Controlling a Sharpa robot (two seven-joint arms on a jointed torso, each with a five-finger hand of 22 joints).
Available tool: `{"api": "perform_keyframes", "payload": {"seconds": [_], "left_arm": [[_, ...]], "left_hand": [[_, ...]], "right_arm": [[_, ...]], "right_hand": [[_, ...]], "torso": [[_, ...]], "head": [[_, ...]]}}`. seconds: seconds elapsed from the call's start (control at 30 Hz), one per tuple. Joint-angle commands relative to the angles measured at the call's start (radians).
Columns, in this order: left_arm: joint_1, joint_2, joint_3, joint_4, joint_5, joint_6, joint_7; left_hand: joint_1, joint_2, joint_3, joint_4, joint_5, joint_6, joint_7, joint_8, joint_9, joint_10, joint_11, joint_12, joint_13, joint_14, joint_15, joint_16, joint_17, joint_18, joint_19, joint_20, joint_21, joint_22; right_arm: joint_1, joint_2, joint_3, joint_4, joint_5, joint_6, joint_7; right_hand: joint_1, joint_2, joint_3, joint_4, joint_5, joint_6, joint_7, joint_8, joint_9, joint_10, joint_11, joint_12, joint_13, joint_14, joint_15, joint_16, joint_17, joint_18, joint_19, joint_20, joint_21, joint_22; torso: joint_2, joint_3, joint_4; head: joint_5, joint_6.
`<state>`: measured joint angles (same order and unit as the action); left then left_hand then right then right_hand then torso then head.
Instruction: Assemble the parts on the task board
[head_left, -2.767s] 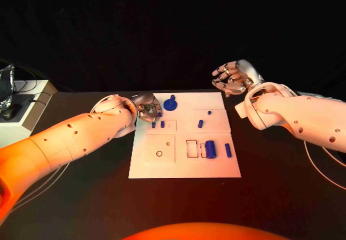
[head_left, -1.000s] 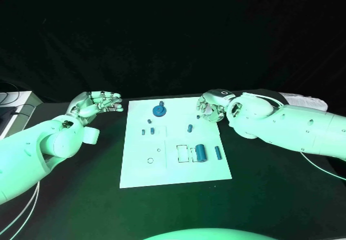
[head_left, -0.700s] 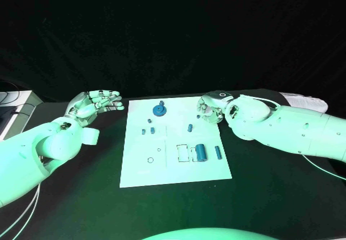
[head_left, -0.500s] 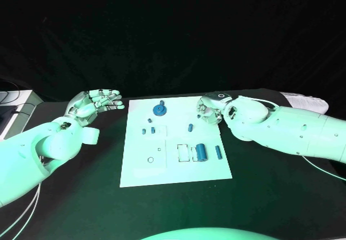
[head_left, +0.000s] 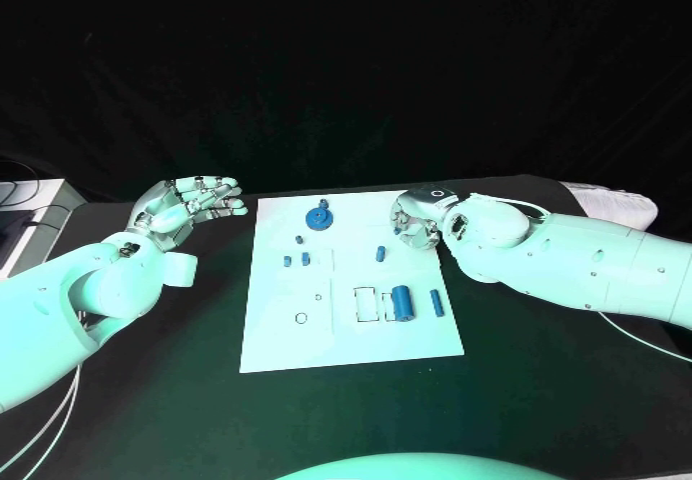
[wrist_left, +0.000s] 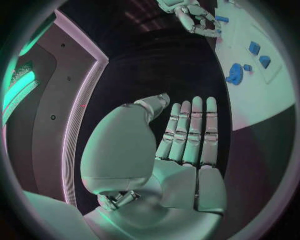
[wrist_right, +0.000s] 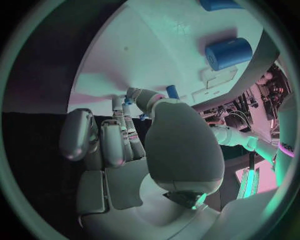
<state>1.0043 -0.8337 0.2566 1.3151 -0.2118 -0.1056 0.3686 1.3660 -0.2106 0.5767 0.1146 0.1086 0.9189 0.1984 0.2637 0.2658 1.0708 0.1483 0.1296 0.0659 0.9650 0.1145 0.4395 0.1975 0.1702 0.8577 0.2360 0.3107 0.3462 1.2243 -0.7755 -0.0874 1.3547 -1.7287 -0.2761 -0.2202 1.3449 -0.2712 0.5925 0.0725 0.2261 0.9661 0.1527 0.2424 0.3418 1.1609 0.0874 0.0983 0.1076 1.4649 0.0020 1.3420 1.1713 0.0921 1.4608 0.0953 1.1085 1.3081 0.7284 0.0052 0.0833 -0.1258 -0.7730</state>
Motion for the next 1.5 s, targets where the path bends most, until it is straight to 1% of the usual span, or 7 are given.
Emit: {"api": "perform_keyframes", "payload": {"seconds": [0.03, 0.57, 0.63, 0.7, 0.93, 1.2, 1.5], "left_arm": [[0.000, 0.001, 0.001, 0.001, 0.009, 0.000, 0.012], [0.000, 0.001, 0.001, 0.000, 0.005, 0.004, 0.007], [0.000, 0.000, 0.001, 0.001, 0.004, 0.003, 0.007], [0.000, -0.001, 0.001, 0.001, 0.004, 0.003, 0.006], [0.000, -0.003, 0.001, 0.002, 0.002, 0.002, 0.005], [0.000, -0.005, 0.001, 0.003, 0.001, 0.001, 0.004], [0.000, -0.006, 0.001, 0.001, 0.000, 0.001, 0.001]], "left_hand": [[0.011, 0.002, -0.003, 0.000, 0.001, 0.002, 0.005, 0.001, -0.002, 0.001, 0.007, -0.005, -0.001, 0.007, -0.001, -0.005, 0.001, 0.011, 0.007, -0.001, -0.007, -0.002], [0.016, 0.001, -0.005, -0.005, 0.000, 0.006, 0.008, 0.002, -0.002, -0.002, 0.009, -0.013, -0.001, 0.013, 0.000, -0.016, 0.005, 0.011, 0.011, -0.001, -0.012, -0.006], [0.016, 0.001, -0.005, -0.006, 0.000, 0.006, 0.009, 0.002, -0.002, -0.003, 0.010, -0.015, -0.001, 0.013, 0.001, -0.018, 0.005, 0.011, 0.012, -0.001, -0.013, -0.007], [0.016, 0.001, -0.005, -0.006, 0.000, 0.006, 0.009, 0.002, -0.002, -0.003, 0.010, -0.015, -0.001, 0.013, 0.001, -0.018, 0.005, 0.011, 0.012, -0.001, -0.013, -0.007], [0.017, 0.002, -0.006, -0.006, 0.000, 0.008, 0.009, 0.003, -0.002, -0.004, 0.010, -0.017, -0.001, 0.015, 0.001, -0.020, 0.006, 0.011, 0.012, -0.001, -0.015, -0.008], [0.019, 0.002, -0.006, -0.008, 0.000, 0.009, 0.009, 0.003, -0.002, -0.004, 0.010, -0.018, -0.001, 0.016, 0.001, -0.022, 0.007, 0.011, 0.013, -0.001, -0.016, -0.009], [0.021, 0.001, -0.007, -0.011, 0.000, 0.010, 0.009, 0.003, -0.003, -0.007, 0.011, -0.023, -0.001, 0.016, 0.002, -0.028, 0.008, 0.010, 0.014, 0.000, -0.019, -0.011]], "right_arm": [[-0.007, 0.005, -0.003, 0.002, 0.007, 0.008, 0.011], [-0.009, 0.025, -0.005, -0.017, 0.017, -0.001, 0.025], [-0.009, 0.027, -0.005, -0.018, 0.016, 0.000, 0.025], [-0.009, 0.028, -0.006, -0.020, 0.013, 0.002, 0.025], [-0.013, 0.037, -0.007, -0.026, -0.016, 0.002, 0.007], [-0.020, 0.044, -0.008, -0.029, -0.045, 0.008, -0.018], [-0.024, 0.033, -0.008, -0.015, -0.064, -0.081, -0.039]], "right_hand": [[-0.001, 0.014, 0.006, 0.007, 0.004, 0.013, -0.002, 0.006, 0.002, 0.014, -0.001, 0.003, -0.003, 0.033, -0.001, 0.007, 0.000, -0.008, 0.004, 0.002, 0.004, 0.017], [0.010, 0.035, 0.022, 0.006, 0.005, 0.036, -0.008, 0.013, 0.009, 0.030, -0.006, -0.001, -0.013, 0.033, -0.005, 0.013, 0.000, -0.010, 0.006, -0.001, 0.013, 0.024], [0.021, 0.048, 0.036, 0.000, -0.038, 0.050, -0.011, 0.017, 0.015, 0.044, -0.010, -0.002, -0.019, 0.033, -0.009, 0.016, -0.001, -0.010, 0.007, -0.004, 0.018, 0.029], [0.021, 0.049, 0.038, 0.000, -0.040, 0.051, -0.012, 0.018, 0.015, 0.045, -0.011, -0.002, -0.019, 0.033, -0.009, 0.015, -0.002, -0.010, 0.007, -0.004, 0.018, 0.029], [0.044, 0.089, 0.057, -0.025, -0.057, 0.103, -0.029, 0.053, 0.043, 0.103, -0.029, 0.005, -0.016, 0.034, -0.023, 0.022, -0.002, -0.015, 0.013, -0.016, 0.050, 0.051], [0.048, 0.093, 0.067, -0.037, -0.070, 0.109, -0.035, 0.061, 0.052, 0.118, -0.035, 0.002, -0.016, 0.034, -0.028, 0.023, -0.004, -0.017, 0.014, -0.021, 0.058, 0.057], [0.050, 0.092, 0.072, -0.042, -0.071, 0.111, -0.035, 0.062, 0.054, 0.120, -0.036, 0.000, -0.017, 0.034, -0.029, 0.023, -0.004, -0.019, 0.017, -0.022, 0.069, 0.063]], "torso": [[0.001, 0.0007, -0.0011], [0.001, -0.0005, 0.0001], [0.000, -0.0007, -0.0007], [0.000, -0.0010, -0.0012], [0.000, -0.0003, -0.0007], [-0.001, -0.0006, -0.0018], [-0.001, -0.0001, -0.0018]], "head": [[0.002, -0.001], [0.003, -0.005], [0.003, -0.005], [0.003, -0.006], [0.001, -0.007], [0.004, -0.009], [0.003, -0.006]]}}
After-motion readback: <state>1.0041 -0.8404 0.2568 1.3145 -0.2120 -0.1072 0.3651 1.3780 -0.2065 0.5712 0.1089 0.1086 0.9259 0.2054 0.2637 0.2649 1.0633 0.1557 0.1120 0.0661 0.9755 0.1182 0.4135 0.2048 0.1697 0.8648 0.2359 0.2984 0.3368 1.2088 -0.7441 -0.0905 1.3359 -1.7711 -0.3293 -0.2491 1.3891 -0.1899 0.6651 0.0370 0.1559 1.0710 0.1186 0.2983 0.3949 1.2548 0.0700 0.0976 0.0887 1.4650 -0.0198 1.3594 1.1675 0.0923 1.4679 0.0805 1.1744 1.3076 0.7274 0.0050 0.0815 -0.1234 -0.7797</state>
